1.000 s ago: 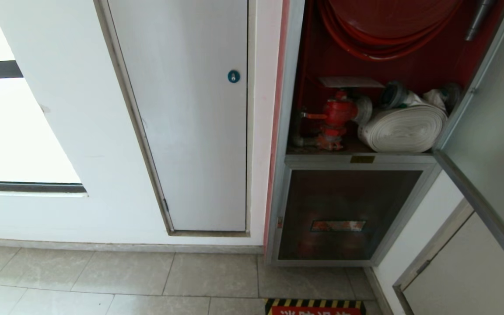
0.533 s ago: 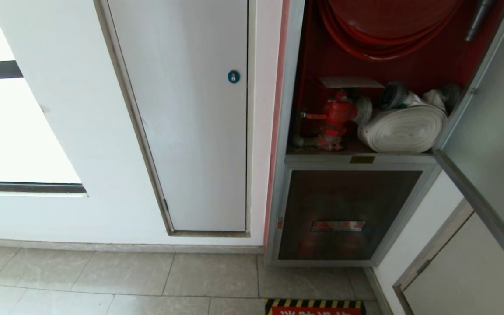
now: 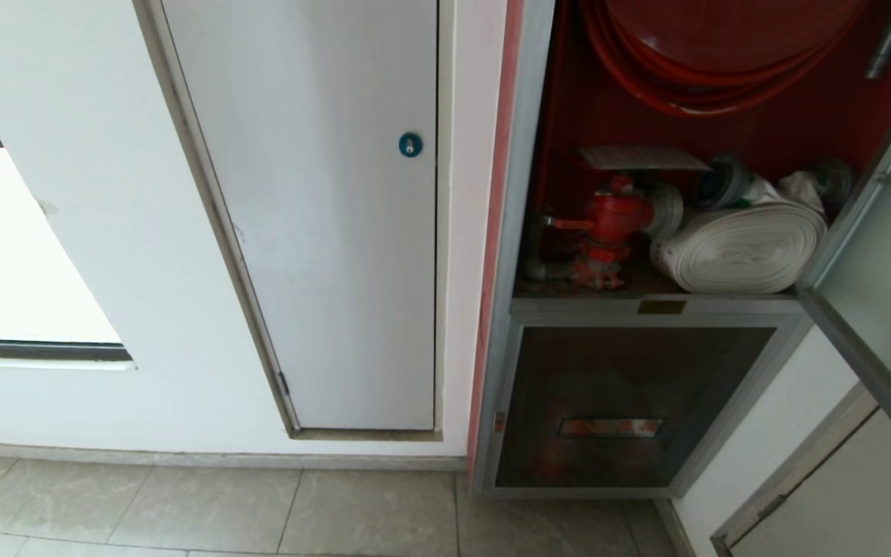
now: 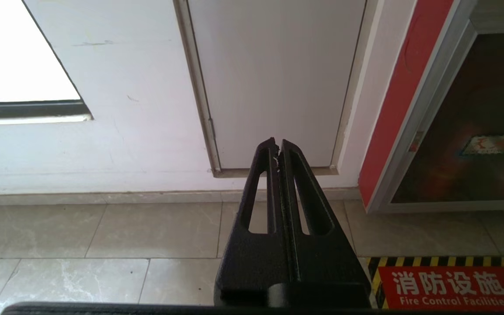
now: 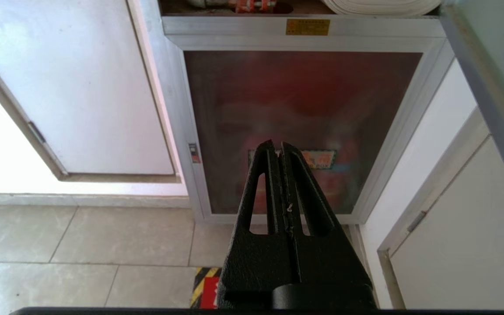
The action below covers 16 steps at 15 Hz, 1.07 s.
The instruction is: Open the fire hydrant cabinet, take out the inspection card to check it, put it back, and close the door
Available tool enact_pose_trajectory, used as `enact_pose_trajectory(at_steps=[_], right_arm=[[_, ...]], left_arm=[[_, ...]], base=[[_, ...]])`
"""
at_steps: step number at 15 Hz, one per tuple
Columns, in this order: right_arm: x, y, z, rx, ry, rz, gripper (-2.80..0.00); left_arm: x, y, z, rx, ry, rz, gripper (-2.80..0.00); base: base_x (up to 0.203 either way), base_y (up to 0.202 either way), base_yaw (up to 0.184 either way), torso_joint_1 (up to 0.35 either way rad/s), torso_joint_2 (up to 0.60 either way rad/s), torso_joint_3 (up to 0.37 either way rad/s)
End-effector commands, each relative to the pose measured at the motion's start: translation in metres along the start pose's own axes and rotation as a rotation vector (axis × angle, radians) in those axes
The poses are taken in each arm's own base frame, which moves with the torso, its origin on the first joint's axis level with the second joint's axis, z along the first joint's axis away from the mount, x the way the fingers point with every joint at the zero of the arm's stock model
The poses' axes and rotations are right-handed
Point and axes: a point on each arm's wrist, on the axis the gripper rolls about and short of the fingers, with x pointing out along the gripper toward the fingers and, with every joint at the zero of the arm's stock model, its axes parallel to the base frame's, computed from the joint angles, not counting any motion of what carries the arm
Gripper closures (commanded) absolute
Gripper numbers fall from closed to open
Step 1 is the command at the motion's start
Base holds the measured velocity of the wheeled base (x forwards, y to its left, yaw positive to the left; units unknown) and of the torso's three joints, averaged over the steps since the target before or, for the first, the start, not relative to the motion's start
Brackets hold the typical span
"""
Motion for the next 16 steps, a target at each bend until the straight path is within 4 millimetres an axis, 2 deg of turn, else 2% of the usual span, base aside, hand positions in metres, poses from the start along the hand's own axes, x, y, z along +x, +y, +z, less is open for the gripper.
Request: enact_pose_trajectory(at_steps=[1, 16], right_arm=[[0.0001, 0.0, 0.0, -0.002, 0.002, 0.0, 0.0], [0.0002, 0.0, -0.0003, 0.002, 0.002, 0.0, 0.0]], left_arm=[[0.0001, 0.0, 0.0, 0.0, 0.001, 0.0, 0.0], [0.0001, 0.0001, 0.0, -0.011, 0.001, 0.005, 0.0]], base=[[0.192, 0.0, 0.001, 0.006, 0.01, 0.006], [0.197, 0.0, 0.0, 0.001, 0.0, 0.002]])
